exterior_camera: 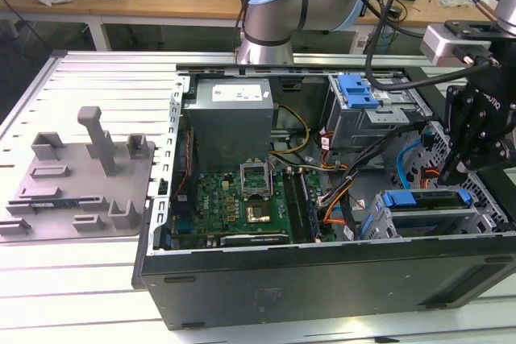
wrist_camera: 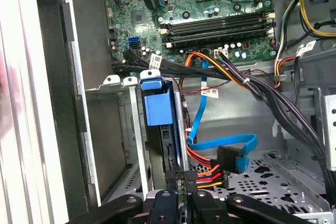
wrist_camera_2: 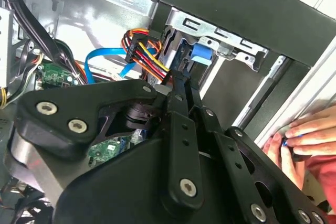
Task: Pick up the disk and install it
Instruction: 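Insert the first disk wire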
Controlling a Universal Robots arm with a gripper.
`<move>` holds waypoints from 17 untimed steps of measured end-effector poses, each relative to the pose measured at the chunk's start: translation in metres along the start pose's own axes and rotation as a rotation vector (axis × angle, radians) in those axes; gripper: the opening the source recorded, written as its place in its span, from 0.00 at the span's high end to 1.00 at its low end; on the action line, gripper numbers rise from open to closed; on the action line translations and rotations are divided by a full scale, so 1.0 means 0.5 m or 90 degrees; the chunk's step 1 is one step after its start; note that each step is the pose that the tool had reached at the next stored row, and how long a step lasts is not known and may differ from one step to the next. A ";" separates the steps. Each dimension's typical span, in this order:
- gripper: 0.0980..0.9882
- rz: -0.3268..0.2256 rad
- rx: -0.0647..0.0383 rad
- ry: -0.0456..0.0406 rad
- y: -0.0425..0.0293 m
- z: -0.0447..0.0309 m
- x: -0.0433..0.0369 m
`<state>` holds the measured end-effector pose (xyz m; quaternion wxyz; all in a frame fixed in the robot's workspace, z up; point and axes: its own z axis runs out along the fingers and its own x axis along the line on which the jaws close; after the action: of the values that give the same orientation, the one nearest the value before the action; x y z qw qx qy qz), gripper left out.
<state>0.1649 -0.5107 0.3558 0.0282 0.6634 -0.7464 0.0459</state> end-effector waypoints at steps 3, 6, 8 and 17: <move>0.93 0.000 0.000 0.0002 0.000 0.000 -0.001; 0.93 0.000 0.000 0.0002 0.000 0.000 -0.001; 0.93 -0.001 0.000 0.0001 0.000 0.000 -0.001; 0.93 -0.003 0.000 0.0000 -0.001 0.006 0.005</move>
<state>0.1650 -0.5137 0.3532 0.0282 0.6649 -0.7450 0.0459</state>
